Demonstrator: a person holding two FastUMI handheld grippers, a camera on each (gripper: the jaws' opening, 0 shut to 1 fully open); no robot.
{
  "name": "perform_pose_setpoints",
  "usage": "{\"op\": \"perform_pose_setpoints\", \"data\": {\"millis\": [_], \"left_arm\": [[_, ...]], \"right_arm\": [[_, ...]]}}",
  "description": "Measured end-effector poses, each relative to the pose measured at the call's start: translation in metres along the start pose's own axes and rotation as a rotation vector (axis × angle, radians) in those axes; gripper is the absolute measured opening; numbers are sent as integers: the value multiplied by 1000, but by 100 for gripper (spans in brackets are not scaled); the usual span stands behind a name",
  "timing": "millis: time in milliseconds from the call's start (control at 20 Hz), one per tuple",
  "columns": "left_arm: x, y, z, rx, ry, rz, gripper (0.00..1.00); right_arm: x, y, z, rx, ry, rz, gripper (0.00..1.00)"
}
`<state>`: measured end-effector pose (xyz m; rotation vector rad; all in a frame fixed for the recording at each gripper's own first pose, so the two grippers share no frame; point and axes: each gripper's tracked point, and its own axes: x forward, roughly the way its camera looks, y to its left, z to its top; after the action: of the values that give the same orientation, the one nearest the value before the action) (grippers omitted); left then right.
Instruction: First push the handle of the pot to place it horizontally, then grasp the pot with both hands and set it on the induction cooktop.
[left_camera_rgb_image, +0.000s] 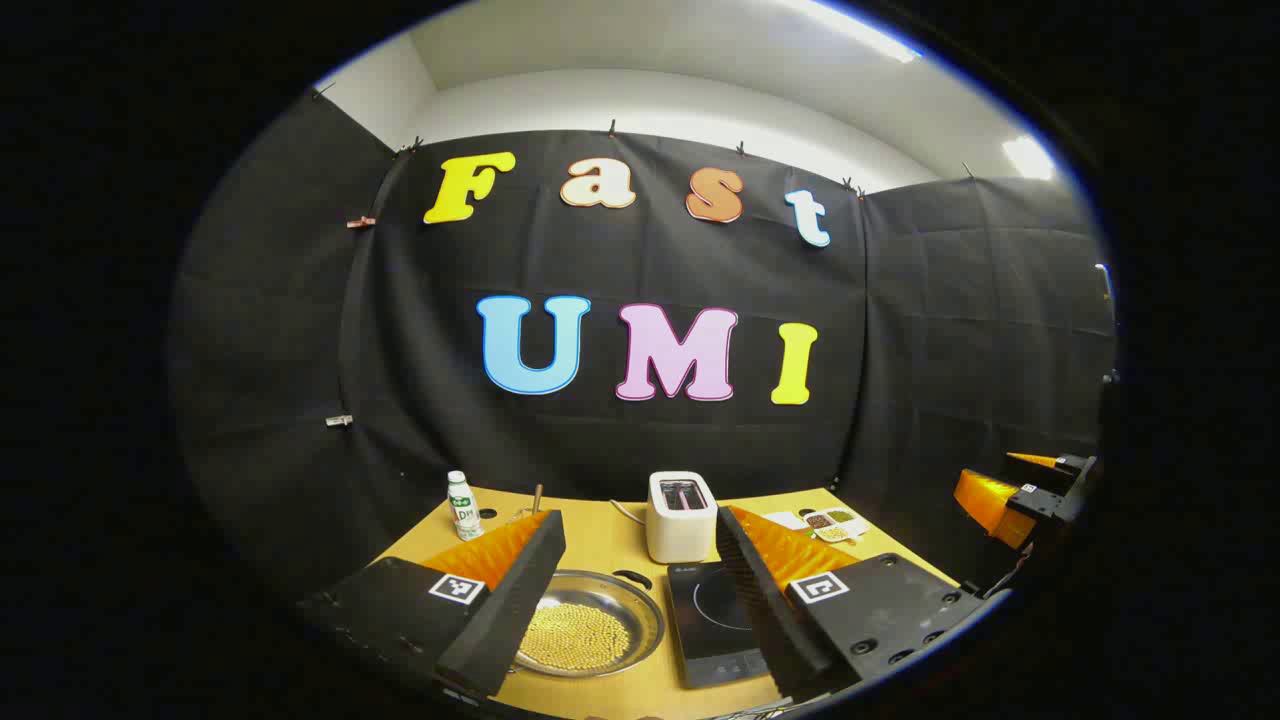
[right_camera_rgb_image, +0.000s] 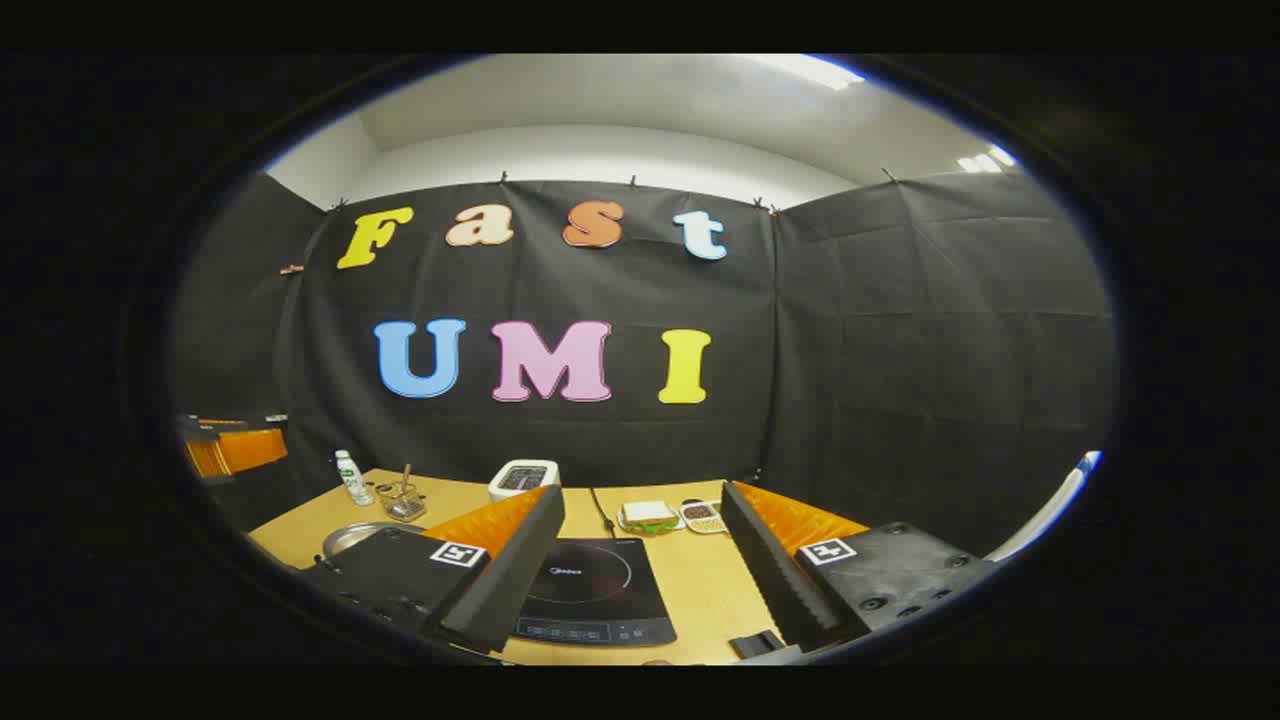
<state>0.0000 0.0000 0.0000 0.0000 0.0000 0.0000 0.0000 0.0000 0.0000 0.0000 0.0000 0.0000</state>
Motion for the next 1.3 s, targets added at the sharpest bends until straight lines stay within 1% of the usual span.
{"op": "perform_pose_setpoints", "data": {"millis": [50, 150, 200, 350, 450, 550, 600, 700, 850, 900, 1000, 1150, 1200, 1250, 1300], "left_arm": [[-1, 1, -4, -1, 7, 2, 95], [-4, 2, -8, 5, 10, 1, 95], [-6, 2, -8, 11, 8, -2, 95], [-11, 6, -9, 34, 7, -4, 95], [-12, 6, -8, 36, 6, -10, 95], [-13, 9, -8, 41, 8, -5, 95], [-14, 9, -8, 43, 7, -4, 95], [-15, 10, -8, 49, 5, -9, 95], [-17, 13, -10, 55, 10, -7, 95], [-18, 14, -12, 50, 13, -6, 95], [-17, 16, -15, 38, 22, -3, 95], [-16, 21, -18, 35, 32, 6, 95], [-15, 23, -20, 37, 35, 9, 95], [-14, 26, -21, 39, 40, 11, 95], [-12, 27, -23, 39, 46, 11, 95]], "right_arm": [[-1, -1, -2, 0, 5, -2, 96], [-2, 0, 0, -3, 4, -1, 96], [-4, -1, 1, -4, 2, -3, 100], [-6, 2, -2, 8, 13, 2, 96], [-8, 3, -2, 6, 13, 0, 98], [-8, 7, -1, 7, 9, 8, 98], [-10, 10, 0, 8, 7, 13, 100], [-12, 12, 2, 16, 1, 16, 98], [-16, 16, 1, 28, 1, 24, 98], [-17, 16, 0, 27, -1, 25, 96], [-19, 14, -1, 18, 0, 24, 98], [-17, 14, -3, 21, 5, 23, 98], [-16, 14, -3, 25, 4, 22, 100], [-14, 14, -3, 29, 4, 22, 100], [-14, 16, -4, 33, 5, 24, 98]]}}
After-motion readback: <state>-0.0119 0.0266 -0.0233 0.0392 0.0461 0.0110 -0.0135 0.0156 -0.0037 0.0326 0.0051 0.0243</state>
